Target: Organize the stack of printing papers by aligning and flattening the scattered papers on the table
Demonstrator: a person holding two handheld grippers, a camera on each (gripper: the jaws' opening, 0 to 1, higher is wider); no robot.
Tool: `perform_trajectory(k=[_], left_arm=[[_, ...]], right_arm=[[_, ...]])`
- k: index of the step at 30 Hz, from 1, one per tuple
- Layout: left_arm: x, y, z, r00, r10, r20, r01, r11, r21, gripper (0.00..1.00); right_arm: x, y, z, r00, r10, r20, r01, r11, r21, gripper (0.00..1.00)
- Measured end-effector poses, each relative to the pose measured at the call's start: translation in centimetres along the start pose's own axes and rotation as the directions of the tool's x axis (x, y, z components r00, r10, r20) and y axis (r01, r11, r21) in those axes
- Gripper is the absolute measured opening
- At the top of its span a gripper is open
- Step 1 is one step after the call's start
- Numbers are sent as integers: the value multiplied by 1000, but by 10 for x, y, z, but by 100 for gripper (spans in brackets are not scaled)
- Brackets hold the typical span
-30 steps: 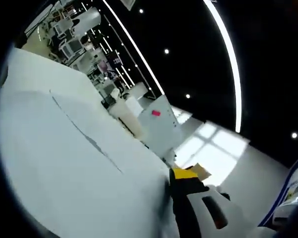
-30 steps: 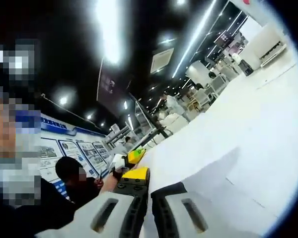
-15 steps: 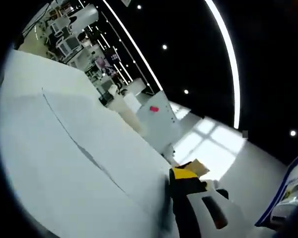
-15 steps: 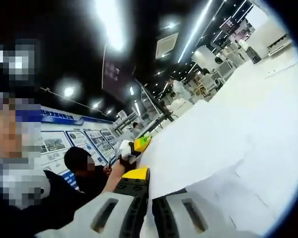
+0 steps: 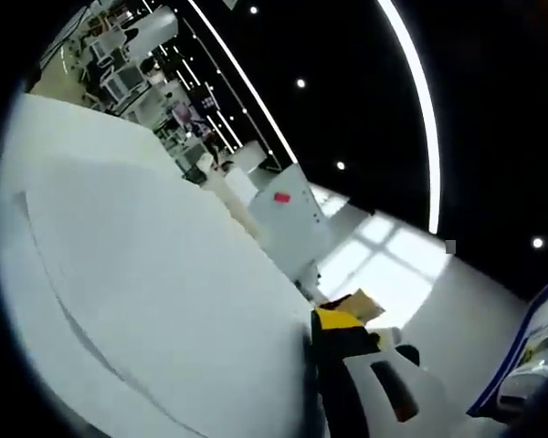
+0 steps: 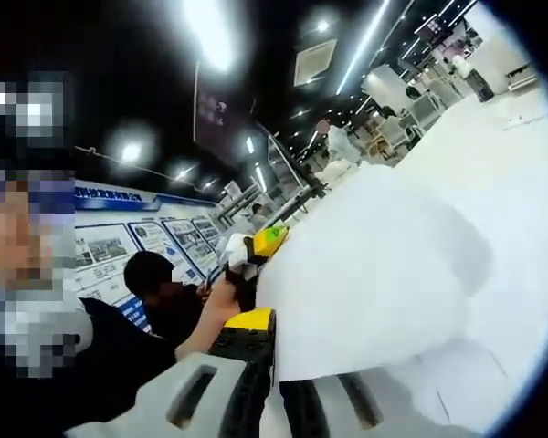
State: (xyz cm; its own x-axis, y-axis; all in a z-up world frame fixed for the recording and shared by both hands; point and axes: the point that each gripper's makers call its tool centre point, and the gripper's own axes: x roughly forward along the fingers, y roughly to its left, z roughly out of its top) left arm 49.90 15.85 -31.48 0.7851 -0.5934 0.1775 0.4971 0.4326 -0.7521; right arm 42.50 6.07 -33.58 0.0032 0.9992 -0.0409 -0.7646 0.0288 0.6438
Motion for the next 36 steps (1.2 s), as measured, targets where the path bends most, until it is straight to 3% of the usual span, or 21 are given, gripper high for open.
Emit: perform_trajectory(k=[8, 15, 25, 30, 33, 36], left_arm=[[1, 3, -3, 1000, 0, -8, 0, 1000, -2, 17], [0, 2, -6, 1000, -7, -8, 7, 1000, -3, 7], [-6, 2, 4, 999, -1, 36, 2, 1000, -3, 6], [-11, 5, 10, 998, 16, 63, -16, 1000, -1, 6], [-12, 6, 13, 998, 30, 63, -32, 999, 18, 6], [-12, 5, 14, 997, 38, 67, -40, 999, 33, 6]], right_arm=[[4, 3, -4, 1000, 8, -23, -8, 1000, 1, 0], [4, -2, -7, 999, -33, -32, 33, 999, -19, 0], [-11, -14, 8, 992, -117, 39, 119, 992, -41, 9], [-24, -26, 19, 979, -176, 104, 180, 983, -34, 19], [-34, -40, 23, 954, -272, 123, 282, 957, -71, 29], [-38, -39, 25, 948, -291, 133, 305, 947, -102, 32]])
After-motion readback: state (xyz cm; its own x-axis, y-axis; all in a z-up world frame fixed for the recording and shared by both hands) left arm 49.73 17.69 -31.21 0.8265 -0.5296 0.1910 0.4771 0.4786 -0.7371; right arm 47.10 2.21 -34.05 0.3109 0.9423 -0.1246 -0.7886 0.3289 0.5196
